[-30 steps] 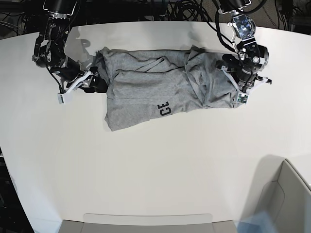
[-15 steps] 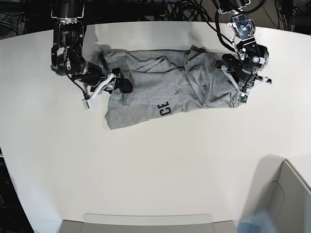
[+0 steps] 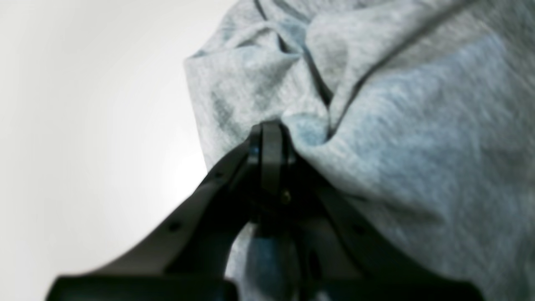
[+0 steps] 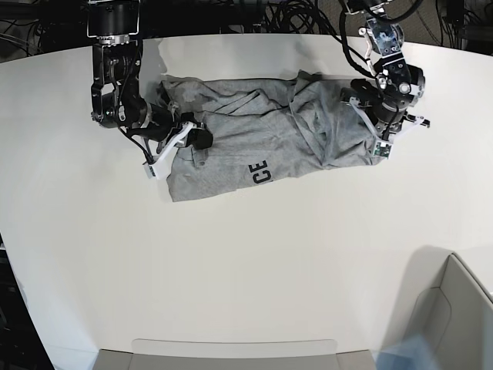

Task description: Fold the T-shirt properly

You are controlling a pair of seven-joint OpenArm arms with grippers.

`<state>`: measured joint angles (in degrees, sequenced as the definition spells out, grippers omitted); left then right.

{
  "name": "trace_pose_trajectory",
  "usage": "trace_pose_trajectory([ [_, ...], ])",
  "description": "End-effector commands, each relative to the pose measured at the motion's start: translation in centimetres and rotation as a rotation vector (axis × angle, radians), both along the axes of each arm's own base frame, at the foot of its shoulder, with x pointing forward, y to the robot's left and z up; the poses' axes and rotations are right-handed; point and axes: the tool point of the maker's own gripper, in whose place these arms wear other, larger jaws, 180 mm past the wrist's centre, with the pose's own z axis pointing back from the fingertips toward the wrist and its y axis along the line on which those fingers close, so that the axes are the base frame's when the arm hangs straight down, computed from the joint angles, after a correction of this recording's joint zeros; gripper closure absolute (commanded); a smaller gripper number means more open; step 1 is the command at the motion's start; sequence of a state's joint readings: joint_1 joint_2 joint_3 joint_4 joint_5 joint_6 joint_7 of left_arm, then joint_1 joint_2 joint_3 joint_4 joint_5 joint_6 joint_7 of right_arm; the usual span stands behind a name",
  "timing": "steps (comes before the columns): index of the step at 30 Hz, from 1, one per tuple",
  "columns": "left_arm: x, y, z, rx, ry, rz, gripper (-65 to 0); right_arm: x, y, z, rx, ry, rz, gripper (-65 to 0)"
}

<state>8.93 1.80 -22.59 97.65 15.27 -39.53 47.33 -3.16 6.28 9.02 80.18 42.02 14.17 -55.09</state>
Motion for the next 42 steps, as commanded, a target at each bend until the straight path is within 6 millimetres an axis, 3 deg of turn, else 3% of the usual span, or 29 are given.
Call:
trace_pose_trajectory([
  [1, 0.2, -0.2, 0.7, 0.009, -0.013, -0.008, 0.0, 1.4, -0.9, 1.0, -0.013, -0.032, -0.032, -0.3],
  [8, 1.8, -1.2, 4.1, 0.015, -0.121, 0.002, 0.0, 4.7, -5.7, 1.3, -0.155, -0.002, -0.188, 0.0],
  [13, 2.7, -1.2, 4.9, 0.015, -0.148, 0.003, 0.0, 7.2, -11.0, 2.4, -0.16, 0.0, -0.375, 0.0],
  [18, 2.6, -0.5, 5.0, 0.028, -0.149, 0.013, 0.0, 7.9, -16.1, 3.7, -0.192, -0.02, -0.478, 0.0],
  [21, 2.3, -0.4, 4.7, 0.029, -0.136, 0.012, 0.0, 8.1, -17.7, 5.2, -0.237, -0.055, -0.476, 0.0],
  [23, 1.0, 0.3, 3.7, 0.047, -0.095, 0.006, 0.0, 8.0, -18.1, 6.6, -0.264, -0.062, -0.475, 0.0],
  [25, 0.4, 0.7, 3.2, 0.057, -0.071, 0.002, 0.0, 8.0, -17.4, 7.9, -0.296, -0.072, -0.464, 0.0],
  [29, -0.3, 1.6, 2.6, 0.076, -0.043, -0.005, 0.0, 7.9, -13.2, 9.9, -0.383, -0.127, -0.344, 0.0],
  [33, -1.4, 1.5, 1.7, 0.072, -0.01, -0.006, 0.0, 6.9, -8.5, 10.6, -0.402, -0.127, -0.232, 0.0],
  [42, -1.5, 1.6, 1.7, 0.073, -0.007, -0.006, 0.0, 5.1, 1.3, 11.4, -0.426, -0.167, -0.108, 0.0],
])
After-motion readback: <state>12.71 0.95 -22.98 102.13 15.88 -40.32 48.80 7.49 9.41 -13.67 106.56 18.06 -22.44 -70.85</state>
